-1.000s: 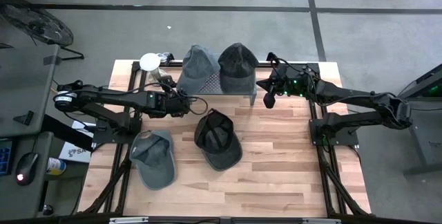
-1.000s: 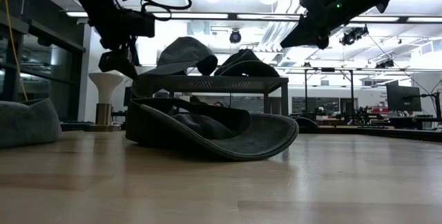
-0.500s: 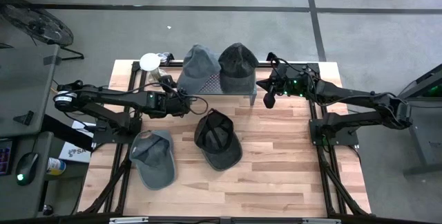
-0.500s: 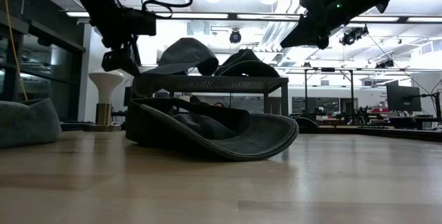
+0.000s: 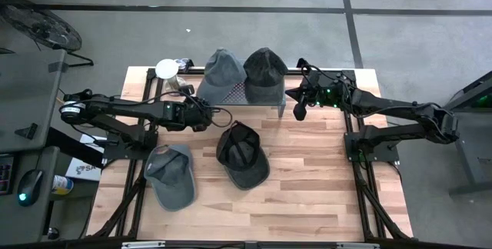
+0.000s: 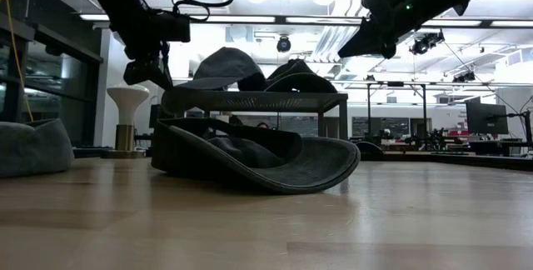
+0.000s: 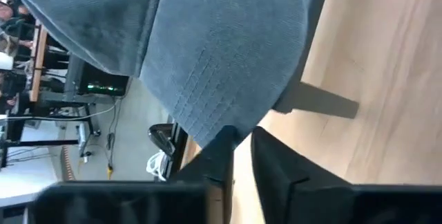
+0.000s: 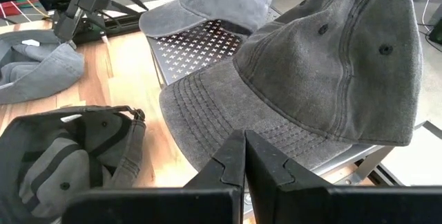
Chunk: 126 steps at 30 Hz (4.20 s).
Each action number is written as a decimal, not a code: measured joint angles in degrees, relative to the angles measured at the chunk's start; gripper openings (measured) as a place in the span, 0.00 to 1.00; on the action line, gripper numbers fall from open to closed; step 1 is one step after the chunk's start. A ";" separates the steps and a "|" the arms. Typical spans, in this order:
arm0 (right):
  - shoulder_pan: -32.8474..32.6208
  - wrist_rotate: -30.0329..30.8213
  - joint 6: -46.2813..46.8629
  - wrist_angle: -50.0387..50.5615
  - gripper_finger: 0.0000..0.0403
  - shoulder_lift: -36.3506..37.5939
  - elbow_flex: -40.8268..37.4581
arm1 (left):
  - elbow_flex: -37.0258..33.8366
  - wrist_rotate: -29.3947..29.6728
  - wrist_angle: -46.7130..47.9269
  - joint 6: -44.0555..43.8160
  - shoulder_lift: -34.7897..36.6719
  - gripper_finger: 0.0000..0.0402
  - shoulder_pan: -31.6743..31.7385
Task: Pick & Place hat
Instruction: Put the right gray cap on the shelf
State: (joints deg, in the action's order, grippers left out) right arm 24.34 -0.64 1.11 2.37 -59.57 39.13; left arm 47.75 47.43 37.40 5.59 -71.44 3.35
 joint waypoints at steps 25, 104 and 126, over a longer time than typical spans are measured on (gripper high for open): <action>0.00 0.00 0.33 0.02 0.00 0.00 0.00 | 9.08 2.21 4.04 0.05 0.00 0.00 -0.19; 0.04 1.99 4.92 -0.48 0.00 0.00 0.00 | -29.14 -5.83 -56.04 -115.31 12.98 0.33 10.54; 0.04 1.72 4.87 -0.44 0.00 0.00 0.00 | -29.00 -6.88 -67.62 -108.49 13.10 0.04 10.51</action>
State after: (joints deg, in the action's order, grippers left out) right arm 24.38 1.07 5.98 1.93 -59.57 39.13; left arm 18.74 40.56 -30.22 -102.91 -58.34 13.87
